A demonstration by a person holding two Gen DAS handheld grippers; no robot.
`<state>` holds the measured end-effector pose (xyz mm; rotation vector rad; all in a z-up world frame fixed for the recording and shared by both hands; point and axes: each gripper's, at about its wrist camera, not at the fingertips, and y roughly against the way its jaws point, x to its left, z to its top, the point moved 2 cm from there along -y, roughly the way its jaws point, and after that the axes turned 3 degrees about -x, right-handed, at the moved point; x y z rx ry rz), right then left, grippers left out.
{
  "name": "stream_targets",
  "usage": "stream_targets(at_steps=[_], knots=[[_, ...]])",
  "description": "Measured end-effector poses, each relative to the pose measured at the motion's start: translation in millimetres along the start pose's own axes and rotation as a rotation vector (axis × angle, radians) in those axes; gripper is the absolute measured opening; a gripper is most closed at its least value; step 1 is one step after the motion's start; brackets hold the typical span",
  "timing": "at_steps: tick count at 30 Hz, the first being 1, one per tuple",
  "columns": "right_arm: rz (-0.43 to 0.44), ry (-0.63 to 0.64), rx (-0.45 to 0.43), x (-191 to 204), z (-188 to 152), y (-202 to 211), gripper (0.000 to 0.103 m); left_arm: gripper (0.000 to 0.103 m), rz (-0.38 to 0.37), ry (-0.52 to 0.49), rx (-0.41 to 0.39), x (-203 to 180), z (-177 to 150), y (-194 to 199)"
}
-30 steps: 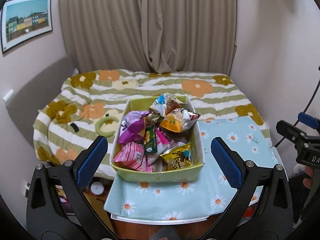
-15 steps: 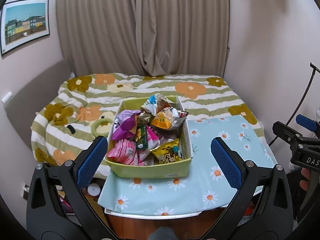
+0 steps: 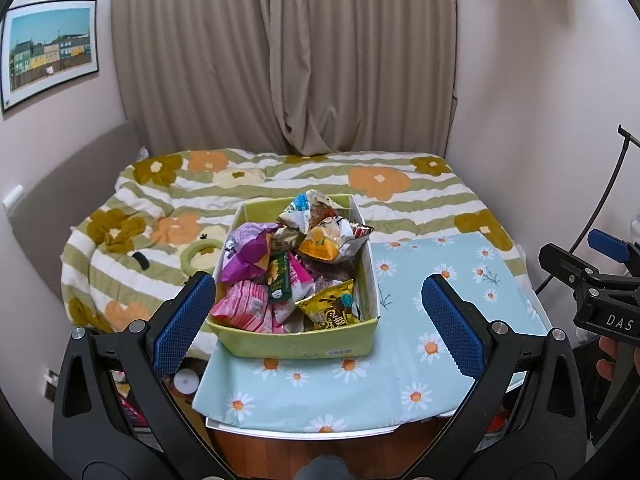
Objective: Organize snacks
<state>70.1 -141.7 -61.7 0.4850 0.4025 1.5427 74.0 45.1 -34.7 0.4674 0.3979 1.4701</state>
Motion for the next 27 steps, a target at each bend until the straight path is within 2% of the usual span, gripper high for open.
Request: stream_targets(at_steps=[27], knots=[[-0.001,0.001,-0.001,-1.4,1.2,-0.7,0.102,0.102,0.006,-0.004,0.0,-1.2,1.1,-0.2]])
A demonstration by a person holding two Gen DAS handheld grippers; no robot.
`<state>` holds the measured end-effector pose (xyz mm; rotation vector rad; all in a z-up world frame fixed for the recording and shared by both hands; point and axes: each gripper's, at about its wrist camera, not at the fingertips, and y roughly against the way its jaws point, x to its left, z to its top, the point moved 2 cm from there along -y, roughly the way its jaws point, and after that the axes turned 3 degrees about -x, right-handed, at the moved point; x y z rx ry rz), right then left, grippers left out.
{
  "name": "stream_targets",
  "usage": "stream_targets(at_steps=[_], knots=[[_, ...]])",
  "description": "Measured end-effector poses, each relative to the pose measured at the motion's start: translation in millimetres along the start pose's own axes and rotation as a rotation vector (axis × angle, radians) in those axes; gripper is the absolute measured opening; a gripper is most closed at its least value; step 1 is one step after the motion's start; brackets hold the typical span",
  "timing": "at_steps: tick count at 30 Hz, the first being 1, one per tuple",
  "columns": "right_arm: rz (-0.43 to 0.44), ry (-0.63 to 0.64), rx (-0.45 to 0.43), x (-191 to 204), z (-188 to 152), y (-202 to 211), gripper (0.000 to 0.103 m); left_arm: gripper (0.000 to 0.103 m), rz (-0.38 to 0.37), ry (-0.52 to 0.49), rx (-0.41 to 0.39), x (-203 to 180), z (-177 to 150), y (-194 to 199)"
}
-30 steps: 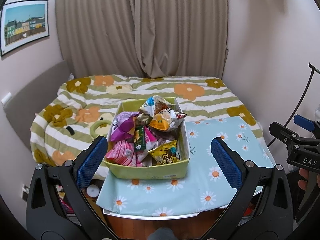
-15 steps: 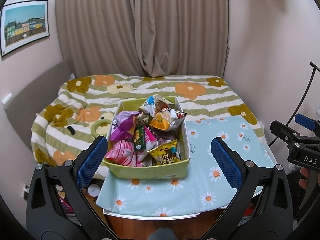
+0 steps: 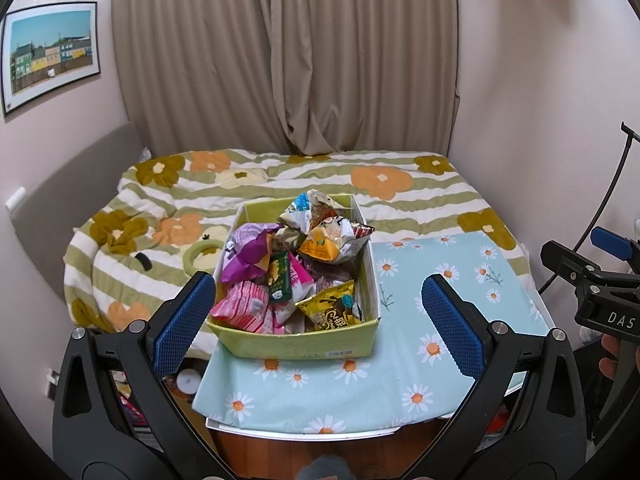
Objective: Organize snacks
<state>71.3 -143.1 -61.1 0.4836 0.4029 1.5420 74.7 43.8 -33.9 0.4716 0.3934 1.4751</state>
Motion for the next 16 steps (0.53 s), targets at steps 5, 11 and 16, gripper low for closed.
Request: stream_targets(at_steps=[5,11,16], knots=[[-0.001,0.0,0.0,-2.9,0.3,-0.8,0.102,0.102,0.001,0.017,0.0,3.1,2.1,0.6],[-0.001,-0.001,0.0,-2.3,0.1,-0.7,0.102,0.102,0.004,0.039,-0.001,9.3,0.9,-0.9],[-0.001,-0.001,0.001,-3.7,-0.2,-1.3,0.102,0.102,0.015,0.025,-0.016,8.3,-0.4,-0.6]])
